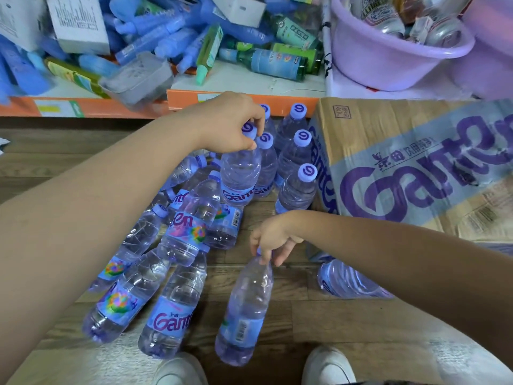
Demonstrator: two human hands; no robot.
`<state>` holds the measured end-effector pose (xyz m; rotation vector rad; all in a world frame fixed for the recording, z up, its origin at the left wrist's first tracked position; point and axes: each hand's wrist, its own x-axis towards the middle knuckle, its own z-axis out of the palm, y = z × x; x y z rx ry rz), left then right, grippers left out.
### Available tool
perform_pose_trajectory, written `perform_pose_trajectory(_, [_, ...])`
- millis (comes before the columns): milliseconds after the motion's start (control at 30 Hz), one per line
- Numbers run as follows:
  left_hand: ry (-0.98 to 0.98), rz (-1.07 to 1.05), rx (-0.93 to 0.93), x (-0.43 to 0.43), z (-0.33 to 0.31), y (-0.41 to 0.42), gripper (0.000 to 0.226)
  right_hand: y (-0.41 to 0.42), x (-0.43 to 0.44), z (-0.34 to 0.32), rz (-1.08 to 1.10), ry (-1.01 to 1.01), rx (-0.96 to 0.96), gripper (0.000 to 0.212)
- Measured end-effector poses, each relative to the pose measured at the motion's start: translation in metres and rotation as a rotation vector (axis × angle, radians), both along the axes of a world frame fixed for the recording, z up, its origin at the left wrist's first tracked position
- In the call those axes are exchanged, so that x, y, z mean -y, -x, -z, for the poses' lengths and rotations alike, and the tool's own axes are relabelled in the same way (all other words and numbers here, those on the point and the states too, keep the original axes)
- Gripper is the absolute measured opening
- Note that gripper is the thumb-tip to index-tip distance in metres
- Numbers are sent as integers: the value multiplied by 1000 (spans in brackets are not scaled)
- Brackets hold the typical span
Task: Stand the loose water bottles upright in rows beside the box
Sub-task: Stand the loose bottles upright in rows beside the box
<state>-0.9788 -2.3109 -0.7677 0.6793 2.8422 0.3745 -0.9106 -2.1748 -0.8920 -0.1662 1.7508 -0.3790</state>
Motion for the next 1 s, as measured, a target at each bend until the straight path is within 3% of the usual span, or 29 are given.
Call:
perform_pose_trajectory(67, [-1,11,-6,-6,1,-1,23,-5,-2,-12,56,55,26,12])
perform_pose_trajectory(133, [-5,29,0,-12,3,-3,23,-7,-4,-27,53,91,-29,7])
perform_pose_trajectory(300, [-14,75,-8,-25,11,-6,23,9,-14,-63,-41,99,-246,10])
perform_pose_trajectory(533, [-35,93,-11,-28,18,-4,23,26,-37,-82,-106,-40,-477,14])
perform_pose_trajectory(733, [67,146,53,-29,41,-7,19,28,-50,-77,-180,-174,-637,26])
perform_pose_trajectory(1000, [177,153,136,-27,62,-9,20,18,-50,-74,-248,-178,-872,28])
